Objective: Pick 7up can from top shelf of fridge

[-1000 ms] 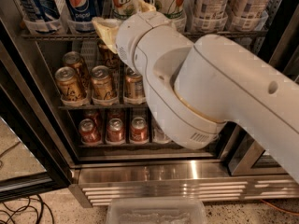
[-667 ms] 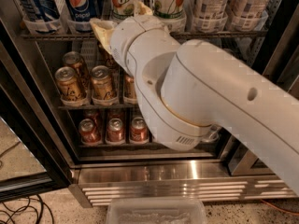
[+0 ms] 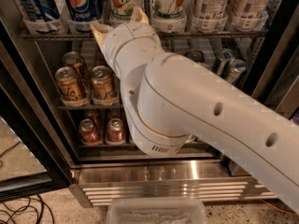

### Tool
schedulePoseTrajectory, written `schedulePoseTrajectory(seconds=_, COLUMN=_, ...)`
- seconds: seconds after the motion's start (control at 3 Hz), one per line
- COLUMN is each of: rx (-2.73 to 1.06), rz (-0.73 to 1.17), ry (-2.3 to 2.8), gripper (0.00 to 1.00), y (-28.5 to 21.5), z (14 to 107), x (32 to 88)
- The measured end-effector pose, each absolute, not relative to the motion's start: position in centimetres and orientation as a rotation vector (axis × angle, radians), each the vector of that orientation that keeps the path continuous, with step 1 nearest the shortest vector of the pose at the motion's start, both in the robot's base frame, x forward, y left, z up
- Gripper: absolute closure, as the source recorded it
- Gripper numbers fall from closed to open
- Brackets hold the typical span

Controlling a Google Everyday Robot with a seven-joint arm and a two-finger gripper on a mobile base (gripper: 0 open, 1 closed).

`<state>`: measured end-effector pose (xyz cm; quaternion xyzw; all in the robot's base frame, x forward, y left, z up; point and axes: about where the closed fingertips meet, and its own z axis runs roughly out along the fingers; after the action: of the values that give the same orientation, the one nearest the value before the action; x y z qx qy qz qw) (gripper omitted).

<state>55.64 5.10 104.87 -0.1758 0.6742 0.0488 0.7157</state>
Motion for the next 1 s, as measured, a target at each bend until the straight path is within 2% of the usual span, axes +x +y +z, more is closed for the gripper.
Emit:
schedulePoseTrajectory(seconds=0.67, rx=-0.274, rz=0.016, ry=1.494, gripper=0.39, y=2.8, z=104.8, x=56.1)
schedulePoseTrajectory(seconds=1.0, rx=-0.243, rz=-0.009, ry=1.478, gripper=0.37, y=2.0, z=105.1, x=56.2)
